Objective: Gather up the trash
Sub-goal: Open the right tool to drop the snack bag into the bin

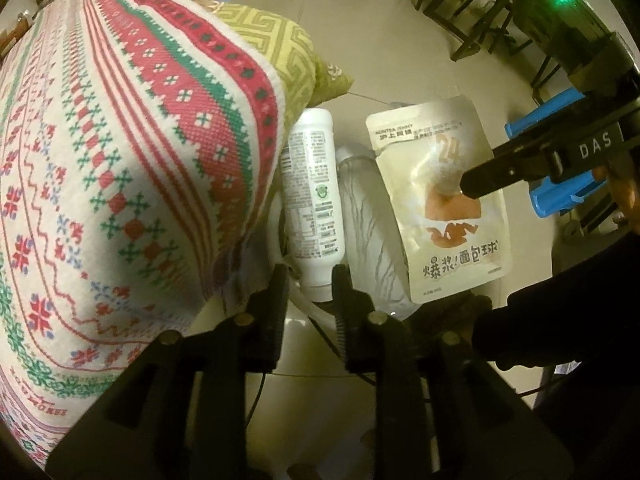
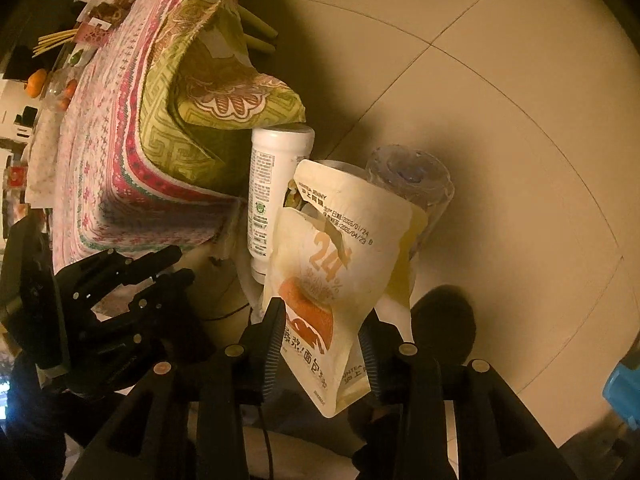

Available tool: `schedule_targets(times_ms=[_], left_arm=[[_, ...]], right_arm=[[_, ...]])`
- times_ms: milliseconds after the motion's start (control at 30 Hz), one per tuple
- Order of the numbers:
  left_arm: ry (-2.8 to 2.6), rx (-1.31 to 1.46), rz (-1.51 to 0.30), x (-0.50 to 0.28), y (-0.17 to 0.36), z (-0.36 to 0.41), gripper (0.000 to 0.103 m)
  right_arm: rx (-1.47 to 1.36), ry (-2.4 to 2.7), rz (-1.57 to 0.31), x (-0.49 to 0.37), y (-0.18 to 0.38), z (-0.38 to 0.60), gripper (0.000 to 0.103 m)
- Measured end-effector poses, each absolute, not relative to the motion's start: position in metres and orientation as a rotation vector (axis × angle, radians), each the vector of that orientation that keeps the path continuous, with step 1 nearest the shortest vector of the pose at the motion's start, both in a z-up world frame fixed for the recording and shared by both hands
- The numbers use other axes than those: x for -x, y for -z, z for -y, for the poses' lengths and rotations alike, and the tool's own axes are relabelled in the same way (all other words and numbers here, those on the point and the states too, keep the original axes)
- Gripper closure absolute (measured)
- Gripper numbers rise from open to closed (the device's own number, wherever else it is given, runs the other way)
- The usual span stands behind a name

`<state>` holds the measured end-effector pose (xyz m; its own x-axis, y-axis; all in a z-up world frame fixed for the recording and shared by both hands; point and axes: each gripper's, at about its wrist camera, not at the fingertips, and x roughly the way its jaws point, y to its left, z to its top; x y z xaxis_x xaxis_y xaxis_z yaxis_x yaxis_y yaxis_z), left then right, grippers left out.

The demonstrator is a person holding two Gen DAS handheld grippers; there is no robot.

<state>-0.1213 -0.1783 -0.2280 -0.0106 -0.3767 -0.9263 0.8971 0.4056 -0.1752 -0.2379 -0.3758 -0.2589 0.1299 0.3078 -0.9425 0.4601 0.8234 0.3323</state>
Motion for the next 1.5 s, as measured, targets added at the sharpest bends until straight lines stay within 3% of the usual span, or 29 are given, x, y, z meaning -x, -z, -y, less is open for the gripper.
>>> schedule_targets(times_ms=[200, 267, 300, 733, 867, 1000, 1300, 1367, 1433, 1500], left_arm=[[1.098, -0.549, -1.161, 0.116, 0.220, 0.173, 0.079], [1.096, -0.543, -1.160, 0.117, 0.219, 0.172, 0.078], [1.096, -0.539, -1.159, 0.116, 0.218, 0.172, 0.077], [1.089, -0.510, -1.133, 0.115, 0.205, 0.160, 0.076], [1.086, -0.515, -1.133, 0.118, 0.205, 0.158, 0.074], [1.086, -0.516, -1.115, 0.122, 0.204, 0.158, 0.057], [1.077, -0.522, -1.119, 0.121, 0.205, 0.159, 0.051], [1.075, -0.523, -1.121, 0.123, 0.207, 0.158, 0.050], [1.072, -0.525, -1.120, 0.125, 0.208, 0.158, 0.049], [1.068, -0.528, -1.120, 0.127, 0.210, 0.157, 0.046]], right_arm=[[-0.613, 0.120, -1.466, 0.236, 0.262, 0.369, 0.066], [-0.555, 0.112, -1.456, 0.231, 0.259, 0.362, 0.077], [-0.532, 0.099, -1.458, 0.229, 0.258, 0.358, 0.098], [-0.543, -0.042, -1.286, 0.207, 0.226, 0.345, 0.100], [-0.528, 0.032, -1.296, 0.205, 0.231, 0.352, 0.098], [-0.540, 0.061, -1.272, 0.209, 0.226, 0.363, 0.088], [-0.556, 0.079, -1.262, 0.210, 0.222, 0.371, 0.081], [-0.565, 0.078, -1.258, 0.212, 0.221, 0.370, 0.072], [-0.572, 0.079, -1.248, 0.214, 0.219, 0.370, 0.056], [-0.576, 0.074, -1.241, 0.217, 0.217, 0.372, 0.055]])
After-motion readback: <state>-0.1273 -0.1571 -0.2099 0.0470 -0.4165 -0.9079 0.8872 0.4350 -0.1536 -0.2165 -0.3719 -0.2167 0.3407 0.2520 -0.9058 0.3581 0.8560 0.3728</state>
